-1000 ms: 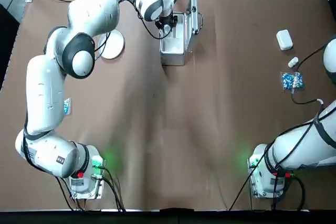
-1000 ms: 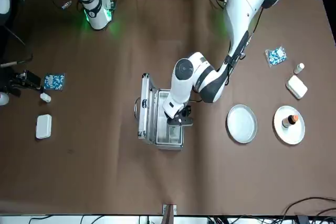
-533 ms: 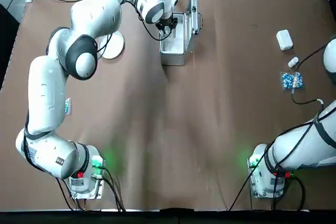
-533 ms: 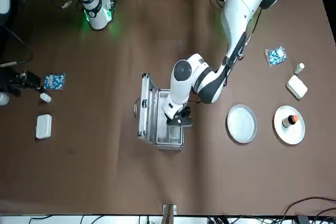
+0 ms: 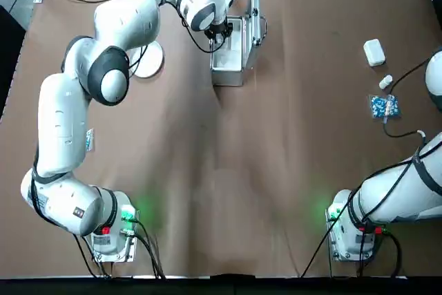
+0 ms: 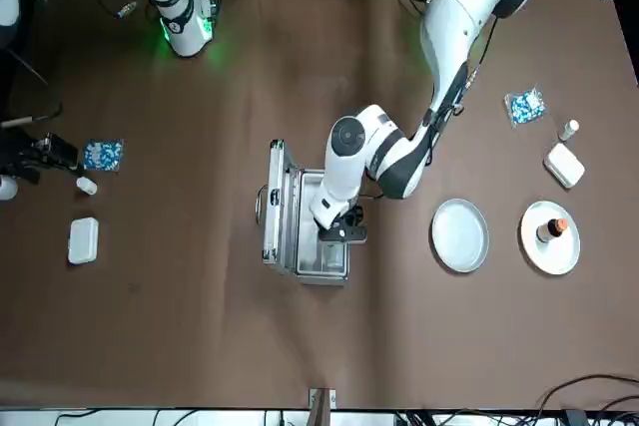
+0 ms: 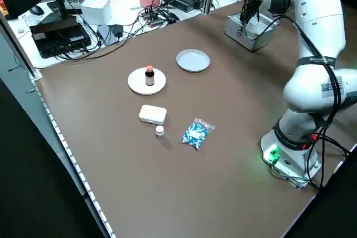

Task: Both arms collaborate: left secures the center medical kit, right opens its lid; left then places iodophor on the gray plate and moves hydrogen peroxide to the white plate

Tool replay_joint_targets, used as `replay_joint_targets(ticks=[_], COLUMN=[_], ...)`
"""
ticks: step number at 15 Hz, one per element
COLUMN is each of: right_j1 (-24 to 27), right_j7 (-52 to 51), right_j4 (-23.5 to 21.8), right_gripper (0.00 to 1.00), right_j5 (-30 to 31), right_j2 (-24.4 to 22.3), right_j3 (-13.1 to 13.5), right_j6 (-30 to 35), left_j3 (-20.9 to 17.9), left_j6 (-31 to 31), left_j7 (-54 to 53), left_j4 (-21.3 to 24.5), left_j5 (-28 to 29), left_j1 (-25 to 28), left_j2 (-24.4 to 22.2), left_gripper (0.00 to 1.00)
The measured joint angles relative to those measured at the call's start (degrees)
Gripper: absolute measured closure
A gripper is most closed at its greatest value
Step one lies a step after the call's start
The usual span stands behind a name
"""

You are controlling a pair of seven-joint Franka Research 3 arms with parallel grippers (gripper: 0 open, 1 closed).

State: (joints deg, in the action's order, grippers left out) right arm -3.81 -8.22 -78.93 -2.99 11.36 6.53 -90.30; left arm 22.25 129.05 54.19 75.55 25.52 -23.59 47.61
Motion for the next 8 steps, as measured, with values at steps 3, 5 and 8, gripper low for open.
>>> replay_joint_targets(ticks=[3, 5, 8], right_j1=[0.0, 0.0, 0.0], right_j7=[0.0, 0.0, 0.0], right_j4=[0.0, 0.0, 0.0], right_gripper=[0.01, 0.01, 0.01], right_j5=[0.0, 0.0, 0.0], right_j2=[-0.2, -0.2, -0.2], right_j3=[0.0, 0.0, 0.0], right_j6=[0.0, 0.0, 0.0], left_j3=[-0.1, -0.1, -0.1], left_j6=[0.4, 0.4, 0.5], left_j7=[0.0, 0.0, 0.0], left_j4=[-0.1, -0.1, -0.2], left_j5=[0.0, 0.0, 0.0], left_j1=[-0.1, -0.1, -0.1], left_j2=[0.7, 0.7, 0.7], left_gripper=[0.56, 0.59, 0.67])
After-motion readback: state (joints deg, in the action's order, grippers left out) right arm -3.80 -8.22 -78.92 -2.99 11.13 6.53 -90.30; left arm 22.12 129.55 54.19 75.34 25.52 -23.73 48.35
